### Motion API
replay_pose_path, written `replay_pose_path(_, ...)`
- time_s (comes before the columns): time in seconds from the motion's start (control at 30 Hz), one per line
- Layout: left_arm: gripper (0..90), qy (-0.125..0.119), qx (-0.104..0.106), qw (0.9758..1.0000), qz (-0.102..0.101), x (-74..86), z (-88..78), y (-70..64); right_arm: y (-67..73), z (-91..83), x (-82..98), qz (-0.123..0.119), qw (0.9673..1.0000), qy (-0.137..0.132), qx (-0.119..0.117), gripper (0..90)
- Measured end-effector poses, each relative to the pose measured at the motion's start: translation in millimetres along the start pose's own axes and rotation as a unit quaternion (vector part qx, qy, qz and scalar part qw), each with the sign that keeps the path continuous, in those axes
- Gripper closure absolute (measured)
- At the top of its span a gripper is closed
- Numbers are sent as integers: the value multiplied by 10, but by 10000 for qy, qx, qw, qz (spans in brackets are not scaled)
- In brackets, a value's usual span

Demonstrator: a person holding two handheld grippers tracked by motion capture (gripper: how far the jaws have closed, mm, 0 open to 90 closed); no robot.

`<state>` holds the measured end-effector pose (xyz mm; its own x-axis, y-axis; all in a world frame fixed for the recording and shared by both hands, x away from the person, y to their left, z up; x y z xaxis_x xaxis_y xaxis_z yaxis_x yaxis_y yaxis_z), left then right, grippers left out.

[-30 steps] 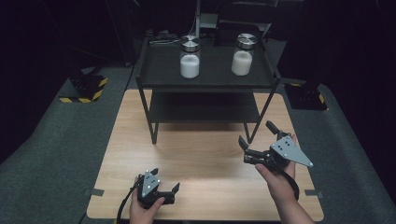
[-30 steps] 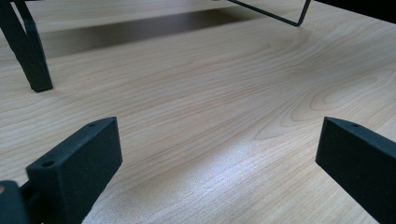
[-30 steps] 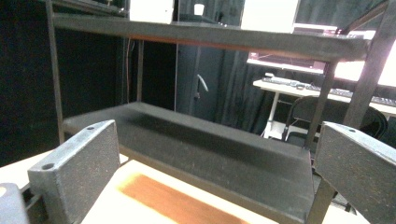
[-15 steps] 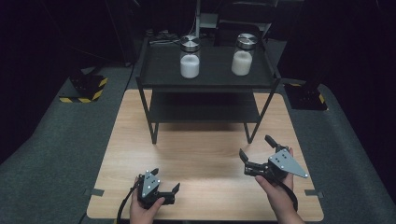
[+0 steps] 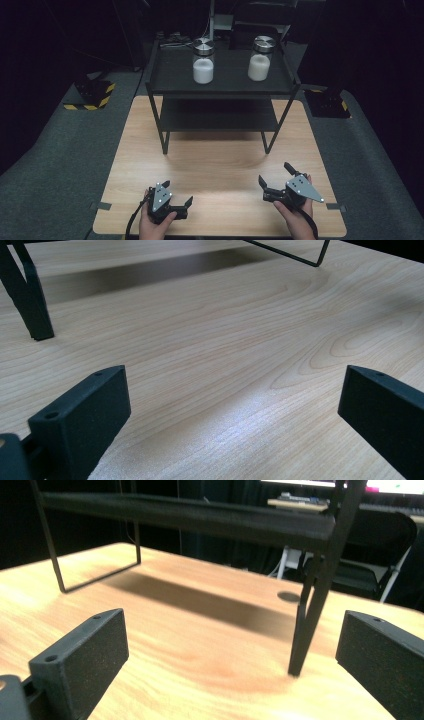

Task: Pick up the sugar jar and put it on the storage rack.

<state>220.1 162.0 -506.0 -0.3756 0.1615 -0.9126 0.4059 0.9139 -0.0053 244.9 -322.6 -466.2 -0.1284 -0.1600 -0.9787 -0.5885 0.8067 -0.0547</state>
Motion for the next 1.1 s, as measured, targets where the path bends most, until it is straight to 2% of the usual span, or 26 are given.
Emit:
replay_pose_path(0.4, 8, -3, 5, 10000, -9, 1, 0, 2, -41, 2, 203, 87, 9992, 374, 143, 6)
replay_pose_path(0.53, 7, -5, 11, 10000, -5, 2, 0, 3, -73, -16, 279, 132, 9980, 565, 261, 5)
replay_pose_path(0.93, 7, 7, 25, 10000, -20, -1, 3, 11, -137, -47, 347, 237, 9941, 1017, 296, 7)
replay_pose_path(1.1, 7, -20, 33, 10000, -47, 7, -1, 14, -167, -55, 357, 317, 9933, 1076, 282, 7)
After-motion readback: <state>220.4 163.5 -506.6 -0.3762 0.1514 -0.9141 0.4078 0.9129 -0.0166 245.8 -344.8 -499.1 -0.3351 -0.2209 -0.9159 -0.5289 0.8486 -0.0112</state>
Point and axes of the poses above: each handheld gripper's, and its own axes: z roughly forward along the jaws, x roughly out of its underside, y roughly to its left, the point moved 5 cm from there along z, roughly forward along the jaws, and after that the axes turned 8 degrees about -x, right-handed, at the moved point
